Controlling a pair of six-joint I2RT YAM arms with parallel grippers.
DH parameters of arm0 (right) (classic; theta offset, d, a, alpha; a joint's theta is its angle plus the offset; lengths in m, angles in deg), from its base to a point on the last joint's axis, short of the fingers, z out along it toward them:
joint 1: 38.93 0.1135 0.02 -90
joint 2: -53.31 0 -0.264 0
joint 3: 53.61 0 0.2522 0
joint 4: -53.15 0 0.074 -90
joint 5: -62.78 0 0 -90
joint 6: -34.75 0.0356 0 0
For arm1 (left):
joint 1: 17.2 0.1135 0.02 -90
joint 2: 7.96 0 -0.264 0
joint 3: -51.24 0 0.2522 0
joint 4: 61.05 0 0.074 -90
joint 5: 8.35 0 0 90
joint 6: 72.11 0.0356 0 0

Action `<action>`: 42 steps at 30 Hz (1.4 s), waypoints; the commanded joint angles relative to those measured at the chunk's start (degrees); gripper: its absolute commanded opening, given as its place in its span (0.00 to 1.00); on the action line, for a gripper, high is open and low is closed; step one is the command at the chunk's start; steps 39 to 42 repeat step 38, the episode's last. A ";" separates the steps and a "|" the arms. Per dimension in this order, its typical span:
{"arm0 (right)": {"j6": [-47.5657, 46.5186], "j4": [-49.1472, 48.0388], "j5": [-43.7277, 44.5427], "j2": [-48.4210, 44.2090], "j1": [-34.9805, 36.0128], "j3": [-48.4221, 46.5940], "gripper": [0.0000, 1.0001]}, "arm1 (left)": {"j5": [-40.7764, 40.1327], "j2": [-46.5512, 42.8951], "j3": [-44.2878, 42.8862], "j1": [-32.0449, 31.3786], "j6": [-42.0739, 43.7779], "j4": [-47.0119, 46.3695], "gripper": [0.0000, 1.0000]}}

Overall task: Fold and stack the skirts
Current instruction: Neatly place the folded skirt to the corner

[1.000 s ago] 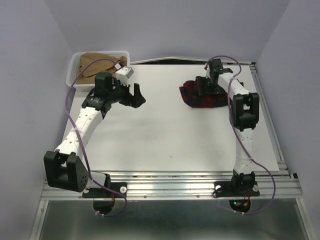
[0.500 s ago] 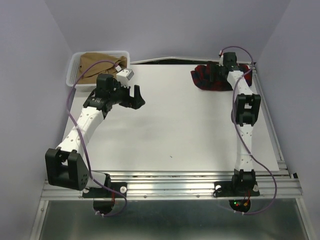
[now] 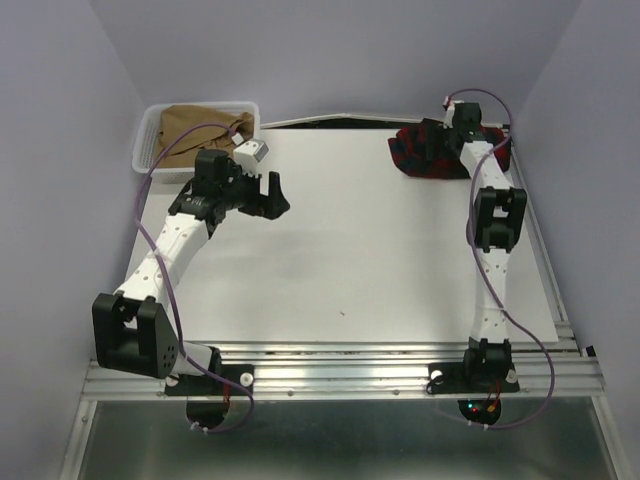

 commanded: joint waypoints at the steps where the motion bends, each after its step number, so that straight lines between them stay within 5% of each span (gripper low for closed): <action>1: 0.00 -3.02 -1.81 -8.48 -0.55 -0.41 1.00 | -0.80 -4.01 0.37 0.26 0.00 -2.62 0.98; 11: 0.98 3.82 -8.41 -29.22 1.81 -3.06 1.00 | -5.37 -6.13 -3.57 0.34 2.10 -0.25 0.99; 15: -1.74 10.49 -9.29 -38.97 1.82 8.09 1.00 | -8.08 -5.42 -6.39 0.34 2.28 1.95 0.99; 21: -5.09 17.01 -16.13 -56.52 1.82 38.49 1.00 | -11.17 -6.30 -5.52 0.26 4.30 2.39 0.99; 30: -3.16 13.69 -19.40 -73.87 1.82 71.71 1.00 | -14.15 -11.66 6.24 0.26 7.82 -1.47 0.99; 42: 0.27 11.57 -20.71 -77.14 1.82 77.28 1.00 | -14.51 -15.70 10.57 0.34 8.52 -2.36 0.99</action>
